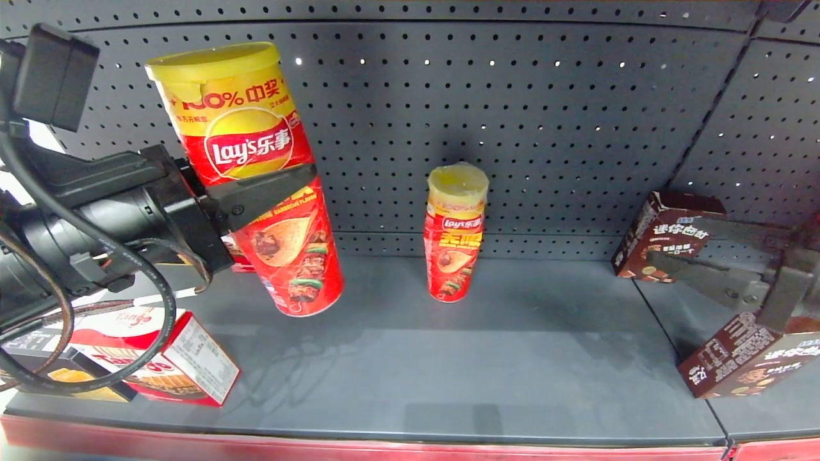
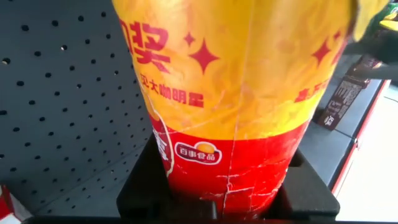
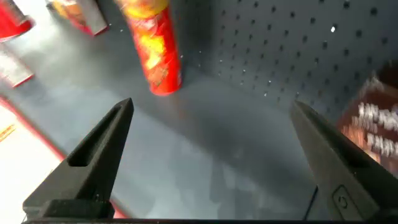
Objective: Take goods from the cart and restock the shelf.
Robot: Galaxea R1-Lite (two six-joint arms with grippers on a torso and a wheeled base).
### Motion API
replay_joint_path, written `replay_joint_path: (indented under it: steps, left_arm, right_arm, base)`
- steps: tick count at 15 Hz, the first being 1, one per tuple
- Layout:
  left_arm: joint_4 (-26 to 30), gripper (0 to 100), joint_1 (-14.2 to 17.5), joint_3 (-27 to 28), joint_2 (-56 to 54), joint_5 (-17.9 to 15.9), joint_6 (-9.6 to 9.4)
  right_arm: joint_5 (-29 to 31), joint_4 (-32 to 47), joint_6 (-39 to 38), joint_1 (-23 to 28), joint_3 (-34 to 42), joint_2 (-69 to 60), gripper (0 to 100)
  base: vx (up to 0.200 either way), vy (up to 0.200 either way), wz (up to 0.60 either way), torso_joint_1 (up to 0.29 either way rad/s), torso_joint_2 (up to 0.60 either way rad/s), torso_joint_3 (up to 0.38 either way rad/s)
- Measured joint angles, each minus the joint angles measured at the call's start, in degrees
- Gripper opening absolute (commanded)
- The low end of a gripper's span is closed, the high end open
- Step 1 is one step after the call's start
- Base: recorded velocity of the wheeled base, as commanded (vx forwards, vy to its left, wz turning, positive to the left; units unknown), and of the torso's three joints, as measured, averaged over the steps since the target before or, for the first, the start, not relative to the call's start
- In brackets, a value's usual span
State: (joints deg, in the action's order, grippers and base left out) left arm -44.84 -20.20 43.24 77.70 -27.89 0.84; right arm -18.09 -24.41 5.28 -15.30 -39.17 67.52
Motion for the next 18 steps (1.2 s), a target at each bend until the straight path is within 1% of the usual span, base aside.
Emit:
replay_joint_path:
  steps: [3,5,6,8,10,11,13,16,18]
  left_arm:
    - [-0.07,0,-0.02,0.55,0.16,-0.33,0.02]
    - [-0.05,0,0.0,0.8,0.46,-2.1,0.09]
    - [0.09,0,0.02,1.08,0.68,-2.32,0.11]
    - [0.26,0,0.0,1.79,1.05,-2.38,0.13]
    - [0.26,0,-0.05,2.05,1.49,-2.38,0.11]
    - [0.23,0,-0.06,2.1,1.62,-2.54,0.16]
    - [0.22,0,-0.06,2.21,1.82,-2.73,1.23]
    - [0.12,0,-0.05,2.29,1.95,-2.76,1.37]
    - [0.11,0,0.0,2.24,2.01,-2.79,1.39]
  right_arm:
    - [-0.24,-0.3,-0.04,-0.46,-6.0,7.09,100]
    - [-2.57,-0.06,-0.11,-2.58,-9.73,10.89,100]
    - [-4.35,0.29,-0.09,-3.55,-11.65,12.85,100]
    - [-9.52,0.98,1.12,-4.88,-15.35,16.65,100]
    - [-14.47,1.06,4.19,-5.39,-18.57,20.68,100]
    - [-16.07,1.1,5.5,-5.39,-19.7,22.41,100]
    - [-20.49,1.12,8.62,-4.9,-22.82,26.62,100]
    - [-28.93,0.98,11.17,-3.8,-29.57,32.78,100]
    - [-32.4,0.05,11.69,-3.57,-32.52,35.97,100]
  base:
    - [0.0,0.0,0.0,0.0,0.0,0.0]
    - [0.0,0.0,0.0,0.0,0.0,0.0]
    - [0.0,0.0,0.0,0.0,0.0,0.0]
    - [0.0,0.0,0.0,0.0,0.0,0.0]
    - [0.0,0.0,0.0,0.0,0.0,0.0]
    - [0.0,0.0,0.0,0.0,0.0,0.0]
    - [0.0,0.0,0.0,0.0,0.0,0.0]
    - [0.0,0.0,0.0,0.0,0.0,0.0]
    - [0.0,0.0,0.0,0.0,0.0,0.0]
